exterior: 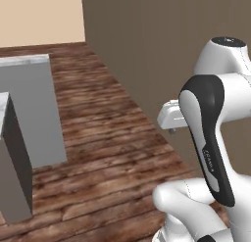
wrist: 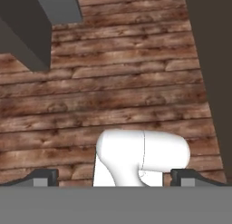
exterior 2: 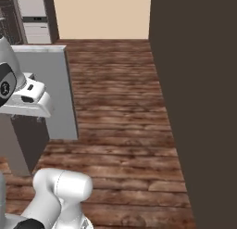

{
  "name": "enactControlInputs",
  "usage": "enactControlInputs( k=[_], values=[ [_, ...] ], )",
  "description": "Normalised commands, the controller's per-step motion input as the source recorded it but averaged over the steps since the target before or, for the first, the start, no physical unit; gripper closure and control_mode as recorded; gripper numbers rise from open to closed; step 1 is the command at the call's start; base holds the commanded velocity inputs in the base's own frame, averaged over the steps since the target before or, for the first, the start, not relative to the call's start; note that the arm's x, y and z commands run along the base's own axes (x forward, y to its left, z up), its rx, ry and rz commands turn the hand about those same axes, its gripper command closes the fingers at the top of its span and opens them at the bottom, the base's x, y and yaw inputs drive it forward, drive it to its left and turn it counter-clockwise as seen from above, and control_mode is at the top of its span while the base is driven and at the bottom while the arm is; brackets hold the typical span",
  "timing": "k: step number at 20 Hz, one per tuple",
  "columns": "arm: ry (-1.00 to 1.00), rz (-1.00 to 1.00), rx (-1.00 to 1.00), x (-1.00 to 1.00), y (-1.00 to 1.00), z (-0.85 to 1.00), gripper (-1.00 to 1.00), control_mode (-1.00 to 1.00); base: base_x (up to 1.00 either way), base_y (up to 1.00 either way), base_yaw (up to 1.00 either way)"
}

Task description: There is a tray on the dining counter. Grab the cup, mug, and pitcher and place them on the tray. The pitcher may be placed next to the tray if it cannot fit the tray.

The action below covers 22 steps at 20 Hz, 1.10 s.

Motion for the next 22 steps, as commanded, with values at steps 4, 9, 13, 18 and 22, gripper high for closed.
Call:
enactControlInputs(
  k=[4, 9, 13, 18, 22],
  values=[
    [0.0, 0.0, 0.0, 0.0, 0.0, 0.0, -1.0, 1.0, 0.7, -0.97, 0.02],
    [0.0, 0.0, 0.0, 0.0, 0.0, 0.0, -1.0, 1.0, 0.97, -0.79, 0.08],
    [0.0, 0.0, 0.0, 0.0, 0.0, 0.0, -1.0, 1.0, 1.0, -0.65, 0.05],
    [0.0, 0.0, 0.0, 0.0, 0.0, 0.0, -1.0, 1.0, 1.0, -0.14, 0.0],
    [0.0, 0.0, 0.0, 0.0, 0.0, 0.0, -1.0, 1.0, 1.0, -0.01, 0.0]
  ],
)
